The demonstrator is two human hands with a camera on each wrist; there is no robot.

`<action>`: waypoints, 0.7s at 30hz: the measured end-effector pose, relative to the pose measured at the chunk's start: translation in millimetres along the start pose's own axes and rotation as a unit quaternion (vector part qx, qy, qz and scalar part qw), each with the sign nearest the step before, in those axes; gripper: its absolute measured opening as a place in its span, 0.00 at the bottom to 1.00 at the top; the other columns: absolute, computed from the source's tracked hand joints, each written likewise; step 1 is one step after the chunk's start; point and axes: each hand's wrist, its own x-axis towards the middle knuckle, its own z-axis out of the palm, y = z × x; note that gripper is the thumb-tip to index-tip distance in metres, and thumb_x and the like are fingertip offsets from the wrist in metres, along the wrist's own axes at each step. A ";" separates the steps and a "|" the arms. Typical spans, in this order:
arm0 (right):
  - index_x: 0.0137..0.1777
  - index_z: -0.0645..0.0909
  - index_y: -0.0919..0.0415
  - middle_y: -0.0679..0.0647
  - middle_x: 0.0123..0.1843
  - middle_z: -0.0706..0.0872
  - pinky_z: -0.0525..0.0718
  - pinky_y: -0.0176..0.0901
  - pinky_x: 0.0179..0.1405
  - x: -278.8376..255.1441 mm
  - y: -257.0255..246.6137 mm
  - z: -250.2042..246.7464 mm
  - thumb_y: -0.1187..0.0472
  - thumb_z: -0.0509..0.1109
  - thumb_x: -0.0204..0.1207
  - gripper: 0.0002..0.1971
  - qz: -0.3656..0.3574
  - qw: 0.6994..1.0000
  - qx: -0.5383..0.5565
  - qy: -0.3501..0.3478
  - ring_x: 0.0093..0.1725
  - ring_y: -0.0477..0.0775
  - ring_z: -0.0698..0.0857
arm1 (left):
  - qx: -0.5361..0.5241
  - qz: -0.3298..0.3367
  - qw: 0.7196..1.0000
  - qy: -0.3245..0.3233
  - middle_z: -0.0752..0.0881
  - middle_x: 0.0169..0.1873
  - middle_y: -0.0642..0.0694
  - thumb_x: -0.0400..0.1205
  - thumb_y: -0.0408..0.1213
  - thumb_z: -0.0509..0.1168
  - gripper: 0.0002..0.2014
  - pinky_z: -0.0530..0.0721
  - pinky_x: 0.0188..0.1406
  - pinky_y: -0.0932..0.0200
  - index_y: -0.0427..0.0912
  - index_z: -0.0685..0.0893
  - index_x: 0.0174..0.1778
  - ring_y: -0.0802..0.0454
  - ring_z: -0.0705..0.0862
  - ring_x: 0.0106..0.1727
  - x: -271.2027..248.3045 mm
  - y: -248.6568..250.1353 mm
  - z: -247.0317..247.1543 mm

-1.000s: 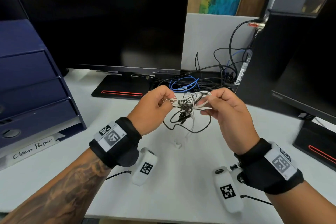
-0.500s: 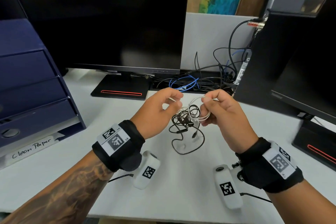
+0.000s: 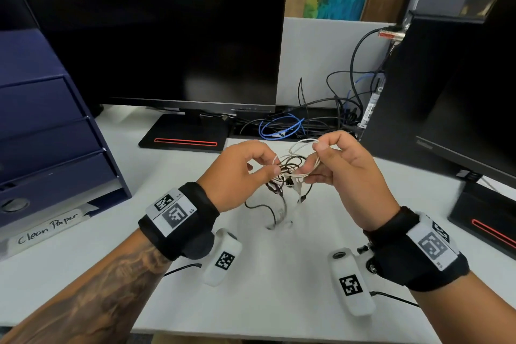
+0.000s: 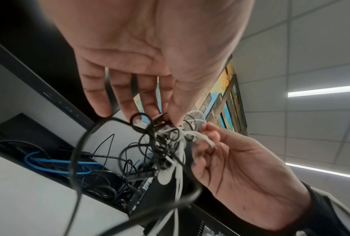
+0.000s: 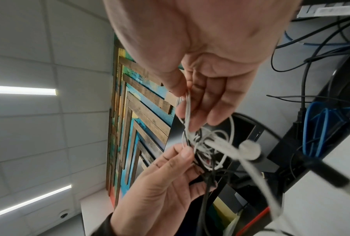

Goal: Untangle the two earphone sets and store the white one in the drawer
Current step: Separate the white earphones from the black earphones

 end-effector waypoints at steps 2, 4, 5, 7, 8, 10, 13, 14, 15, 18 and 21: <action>0.51 0.76 0.60 0.55 0.31 0.85 0.87 0.44 0.41 1.6 0.2 -1.3 0.64 0.62 0.88 0.04 -0.011 0.999 -0.030 0.011 0.38 0.55 0.89 | 0.008 0.002 1.000 0.008 0.88 0.46 0.56 0.81 0.40 0.73 0.03 0.85 0.53 0.53 0.49 0.86 0.43 0.60 0.85 0.51 1.0 -1.9 -3.5; 0.49 0.78 0.59 0.49 0.28 0.79 0.84 0.41 0.39 2.1 2.7 -1.8 0.65 0.63 0.88 0.05 -0.023 0.998 -0.058 0.013 0.34 0.50 0.83 | 0.020 0.007 1.000 0.005 0.87 0.45 0.56 0.81 0.41 0.72 0.03 0.83 0.52 0.58 0.49 0.85 0.43 0.61 0.84 0.51 1.0 -1.8 -2.6; 0.49 0.78 0.58 0.47 0.27 0.77 0.82 0.41 0.39 1.8 3.9 -1.8 0.65 0.64 0.88 0.06 -0.029 0.997 -0.070 0.014 0.33 0.50 0.80 | 0.028 0.010 1.000 0.004 0.87 0.45 0.56 0.82 0.41 0.71 0.03 0.81 0.50 0.60 0.49 0.85 0.43 0.61 0.84 0.50 0.9 -1.7 -1.7; 0.47 0.79 0.57 0.48 0.28 0.74 0.78 0.45 0.39 1.5 4.3 -2.3 0.63 0.65 0.87 0.06 -0.040 0.995 -0.091 0.024 0.31 0.49 0.76 | 0.043 0.012 0.999 0.007 0.87 0.43 0.56 0.83 0.41 0.70 0.04 0.80 0.48 0.62 0.50 0.84 0.43 0.61 0.84 0.48 1.3 -2.8 -2.2; 0.47 0.79 0.57 0.49 0.29 0.73 0.77 0.47 0.37 1.5 3.2 -2.9 0.63 0.66 0.87 0.06 -0.041 0.994 -0.096 0.033 0.30 0.49 0.74 | 0.046 0.013 0.999 0.011 0.87 0.41 0.56 0.83 0.41 0.70 0.04 0.80 0.47 0.64 0.50 0.84 0.43 0.61 0.84 0.47 1.8 -3.5 -3.8; 0.46 0.80 0.57 0.52 0.29 0.72 0.75 0.50 0.33 1.4 0.5 -4.5 0.64 0.66 0.87 0.07 -0.045 0.993 -0.097 0.049 0.28 0.49 0.72 | 0.047 0.016 0.999 0.018 0.86 0.39 0.55 0.83 0.40 0.70 0.04 0.78 0.44 0.68 0.49 0.84 0.42 0.59 0.83 0.44 3.1 -4.1 -7.0; 0.45 0.80 0.58 0.59 0.31 0.70 0.74 0.48 0.29 0.9 -1.2 -4.5 0.64 0.67 0.86 0.07 -0.048 0.994 -0.090 0.049 0.28 0.51 0.69 | 0.047 0.012 0.999 0.024 0.85 0.38 0.55 0.84 0.39 0.68 0.05 0.80 0.43 0.67 0.47 0.84 0.43 0.57 0.84 0.42 3.9 -3.5 -7.6; 0.45 0.81 0.57 0.60 0.31 0.69 0.74 0.47 0.28 0.7 -0.8 -4.5 0.65 0.67 0.86 0.07 -0.044 0.994 -0.089 0.049 0.28 0.52 0.68 | 0.046 0.008 0.999 0.027 0.85 0.38 0.54 0.85 0.39 0.67 0.05 0.82 0.44 0.63 0.47 0.83 0.43 0.57 0.85 0.41 4.0 -3.3 -8.1; 0.44 0.81 0.58 0.59 0.29 0.68 0.73 0.47 0.28 0.8 -0.3 -5.2 0.65 0.68 0.86 0.07 -0.039 0.994 -0.089 0.048 0.28 0.52 0.67 | 0.047 0.002 0.998 0.032 0.86 0.38 0.54 0.85 0.38 0.66 0.05 0.84 0.45 0.58 0.47 0.82 0.43 0.56 0.86 0.41 4.4 -3.6 -9.2; 0.44 0.82 0.59 0.48 0.24 0.73 0.76 0.46 0.31 2.5 -1.5 -8.8 0.64 0.70 0.84 0.07 -0.047 0.991 -0.107 0.058 0.26 0.50 0.71 | 0.050 -0.020 0.997 0.055 0.86 0.39 0.52 0.84 0.36 0.65 0.06 0.87 0.47 0.50 0.49 0.81 0.42 0.53 0.88 0.40 6.6 -6.8 -17.7; 0.43 0.83 0.56 0.46 0.32 0.84 0.82 0.38 0.40 5.2 -2.4 -11.2 0.62 0.71 0.83 0.07 -0.091 0.984 -0.116 0.097 0.34 0.47 0.82 | 0.045 -0.045 0.996 0.056 0.87 0.39 0.51 0.84 0.36 0.63 0.07 0.87 0.48 0.48 0.48 0.81 0.41 0.53 0.89 0.40 7.1 -9.1 -20.9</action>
